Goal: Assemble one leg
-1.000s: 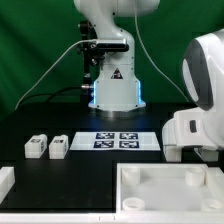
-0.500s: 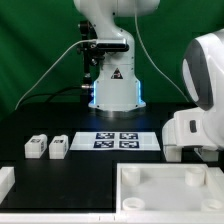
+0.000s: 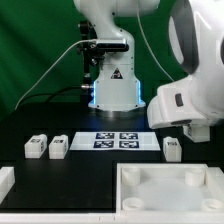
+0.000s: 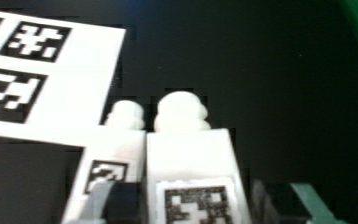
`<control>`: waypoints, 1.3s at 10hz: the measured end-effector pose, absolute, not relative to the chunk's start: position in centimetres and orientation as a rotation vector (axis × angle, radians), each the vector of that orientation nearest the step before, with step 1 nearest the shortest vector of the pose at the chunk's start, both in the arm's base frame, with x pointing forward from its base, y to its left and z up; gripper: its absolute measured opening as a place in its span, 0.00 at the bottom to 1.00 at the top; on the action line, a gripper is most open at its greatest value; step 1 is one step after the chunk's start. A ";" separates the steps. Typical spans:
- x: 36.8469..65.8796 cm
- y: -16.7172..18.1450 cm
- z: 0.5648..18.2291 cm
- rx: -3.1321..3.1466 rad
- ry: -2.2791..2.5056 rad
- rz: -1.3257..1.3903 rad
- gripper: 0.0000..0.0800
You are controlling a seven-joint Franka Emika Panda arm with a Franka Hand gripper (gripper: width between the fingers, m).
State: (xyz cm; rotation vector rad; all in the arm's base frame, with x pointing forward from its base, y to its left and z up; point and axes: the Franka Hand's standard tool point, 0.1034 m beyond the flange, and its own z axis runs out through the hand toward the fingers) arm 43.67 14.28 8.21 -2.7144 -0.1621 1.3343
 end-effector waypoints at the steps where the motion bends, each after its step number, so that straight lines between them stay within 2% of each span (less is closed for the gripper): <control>1: 45.6 13.6 9.8 -2.808 -0.173 1.097 0.36; 2: 45.8 12.8 11.8 -2.881 -0.174 0.909 0.36; 3: 45.0 12.8 11.5 -2.916 -0.164 0.806 0.36; 4: 45.8 12.9 10.8 -2.951 -0.157 0.659 0.36; 6: 46.8 12.1 11.5 -3.004 -0.196 0.367 0.36; 8: 52.7 10.2 15.6 -3.020 -0.220 0.070 0.36; 10: 54.5 10.5 18.1 -2.992 -0.113 -0.116 0.36; 11: 55.0 10.2 18.0 -2.989 -0.130 -0.321 0.36; 13: 54.7 9.8 17.5 -2.972 -0.120 -0.548 0.36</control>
Offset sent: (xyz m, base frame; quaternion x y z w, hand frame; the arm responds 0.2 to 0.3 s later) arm 0.0000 0.0000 0.0000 0.0000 0.2667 0.0000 0.9638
